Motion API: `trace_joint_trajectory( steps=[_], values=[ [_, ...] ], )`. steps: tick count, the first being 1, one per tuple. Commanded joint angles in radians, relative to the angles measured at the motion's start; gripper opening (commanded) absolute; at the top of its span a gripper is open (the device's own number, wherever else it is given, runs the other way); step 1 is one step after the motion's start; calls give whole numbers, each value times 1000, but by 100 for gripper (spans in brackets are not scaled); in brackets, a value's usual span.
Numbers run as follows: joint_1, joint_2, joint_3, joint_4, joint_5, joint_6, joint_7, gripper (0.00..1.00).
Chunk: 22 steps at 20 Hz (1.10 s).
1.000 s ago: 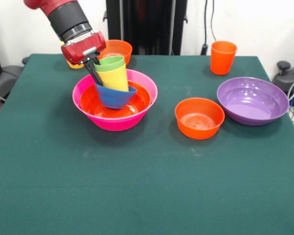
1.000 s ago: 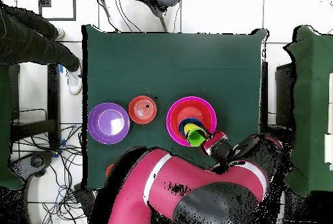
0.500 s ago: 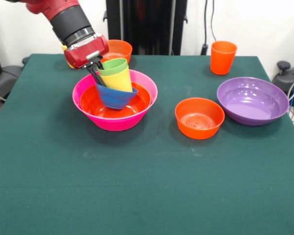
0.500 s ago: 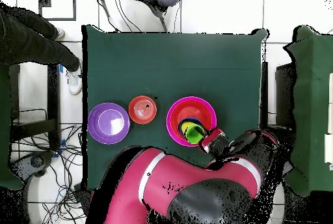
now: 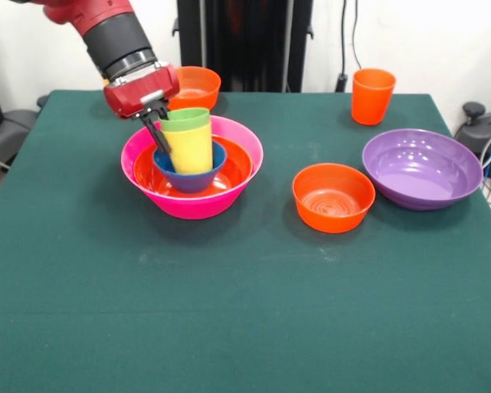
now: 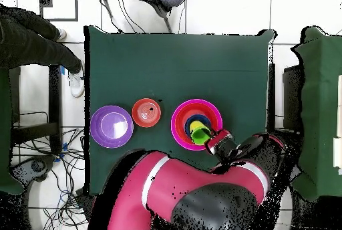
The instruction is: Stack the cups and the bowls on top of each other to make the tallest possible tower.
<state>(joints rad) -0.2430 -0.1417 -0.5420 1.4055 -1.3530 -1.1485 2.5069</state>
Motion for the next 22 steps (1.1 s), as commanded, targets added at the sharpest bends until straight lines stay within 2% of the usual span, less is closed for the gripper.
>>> trace_joint_trajectory(
  steps=[1, 3, 6, 8, 9, 11, 22],
  values=[
    [20, 42, 74, -80, 58, 190, -320, 0],
    [19, 45, 68, -82, 73, 211, -355, 0],
    [31, 61, 59, -92, 70, 235, -355, 0],
    [56, 87, 47, -108, 29, 258, -294, 0],
    [80, 118, 35, -127, -18, 274, -235, 0],
    [110, 158, 18, -146, -68, 279, -167, 0],
    [178, 233, -42, -184, -134, 214, -22, 0]
  ],
)
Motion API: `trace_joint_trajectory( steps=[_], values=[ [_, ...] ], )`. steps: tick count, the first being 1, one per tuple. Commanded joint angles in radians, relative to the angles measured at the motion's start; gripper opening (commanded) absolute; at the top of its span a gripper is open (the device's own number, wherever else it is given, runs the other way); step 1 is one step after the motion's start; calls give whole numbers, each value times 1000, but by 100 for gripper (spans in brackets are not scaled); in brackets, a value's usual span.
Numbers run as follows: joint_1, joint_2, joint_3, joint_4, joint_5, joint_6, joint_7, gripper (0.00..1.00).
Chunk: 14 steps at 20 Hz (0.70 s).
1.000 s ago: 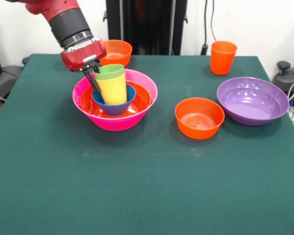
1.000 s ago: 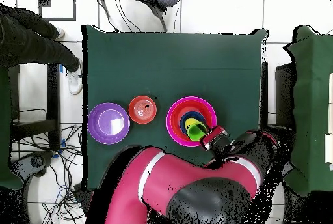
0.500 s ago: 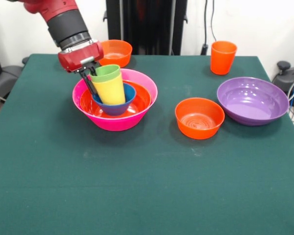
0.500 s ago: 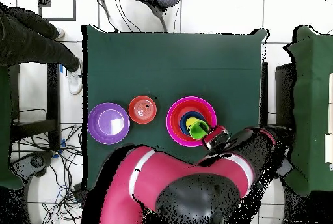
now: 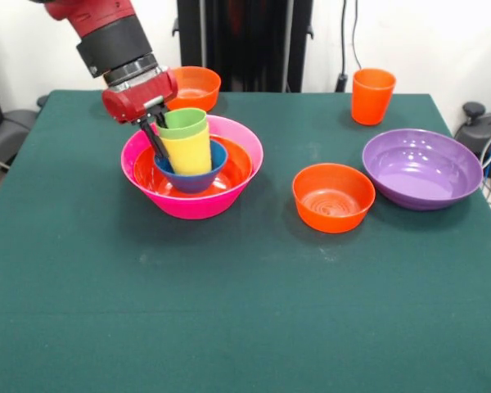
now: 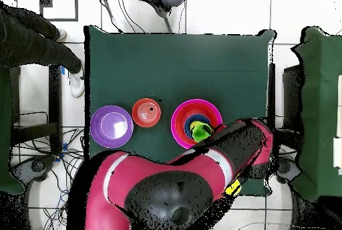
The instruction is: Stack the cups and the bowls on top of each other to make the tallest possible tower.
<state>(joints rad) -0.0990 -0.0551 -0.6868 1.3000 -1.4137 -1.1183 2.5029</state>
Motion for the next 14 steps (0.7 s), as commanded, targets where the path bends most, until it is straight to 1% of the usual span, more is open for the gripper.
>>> trace_joint_trajectory(
  steps=[1, 2, 3, 14],
  values=[
    [36, 150, 99, -81, -73, 181, -14, 0],
    [38, 154, 95, -83, -72, 179, -9, 0],
    [39, 157, 91, -86, -72, 176, -5, 100],
    [50, 170, 76, -85, -57, 172, -3, 100]
  ],
)
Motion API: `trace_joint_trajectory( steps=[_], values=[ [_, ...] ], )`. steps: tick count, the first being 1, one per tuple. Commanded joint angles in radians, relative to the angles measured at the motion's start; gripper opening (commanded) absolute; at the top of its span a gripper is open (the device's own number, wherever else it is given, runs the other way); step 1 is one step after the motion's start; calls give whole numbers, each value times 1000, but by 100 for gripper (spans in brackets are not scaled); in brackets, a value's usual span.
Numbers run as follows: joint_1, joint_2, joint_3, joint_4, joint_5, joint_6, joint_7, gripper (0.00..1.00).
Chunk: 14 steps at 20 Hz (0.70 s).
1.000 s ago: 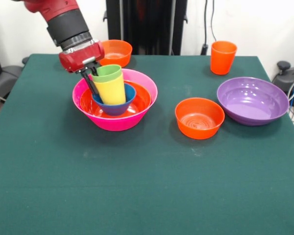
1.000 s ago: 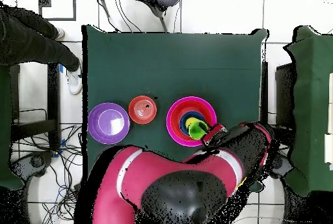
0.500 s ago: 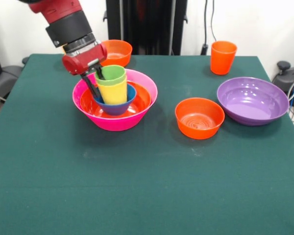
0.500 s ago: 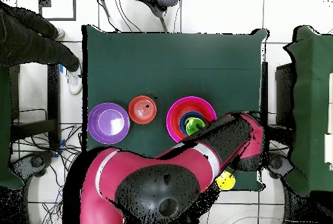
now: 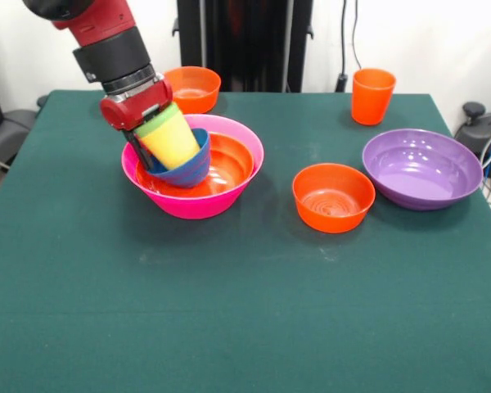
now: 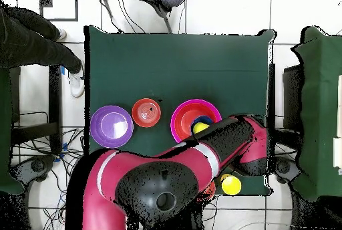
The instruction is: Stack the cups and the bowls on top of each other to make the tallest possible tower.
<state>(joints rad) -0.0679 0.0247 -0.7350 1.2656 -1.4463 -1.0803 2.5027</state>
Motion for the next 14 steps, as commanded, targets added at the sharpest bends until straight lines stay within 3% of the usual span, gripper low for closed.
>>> trace_joint_trajectory(
  steps=[1, 14],
  values=[
    [18, 91, 122, -51, -22, 134, -5, 100],
    [26, 40, 113, -25, 2, 120, -10, 100]
  ],
)
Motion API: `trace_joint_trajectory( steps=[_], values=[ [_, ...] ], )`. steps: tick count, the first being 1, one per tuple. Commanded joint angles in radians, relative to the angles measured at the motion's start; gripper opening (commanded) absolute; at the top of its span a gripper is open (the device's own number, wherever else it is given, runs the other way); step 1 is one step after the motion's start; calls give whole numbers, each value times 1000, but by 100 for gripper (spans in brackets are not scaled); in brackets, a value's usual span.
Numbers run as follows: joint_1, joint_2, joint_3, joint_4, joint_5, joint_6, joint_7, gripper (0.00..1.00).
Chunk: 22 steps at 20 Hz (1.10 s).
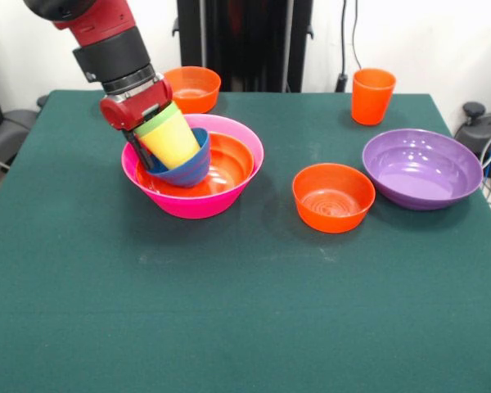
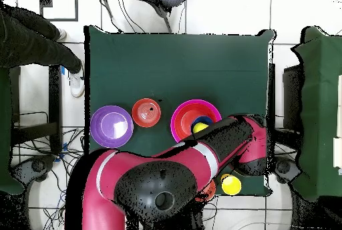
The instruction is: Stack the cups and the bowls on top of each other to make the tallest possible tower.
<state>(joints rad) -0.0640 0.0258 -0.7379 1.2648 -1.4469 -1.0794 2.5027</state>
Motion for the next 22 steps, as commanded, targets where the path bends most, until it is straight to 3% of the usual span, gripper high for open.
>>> trace_joint_trajectory(
  steps=[1, 13, 22],
  values=[
    [31, 38, 110, -21, 1, 127, -12, 100],
    [105, -86, 18, 96, -33, 66, 14, 100],
    [127, -113, 13, 118, -34, 74, 28, 100]
  ],
)
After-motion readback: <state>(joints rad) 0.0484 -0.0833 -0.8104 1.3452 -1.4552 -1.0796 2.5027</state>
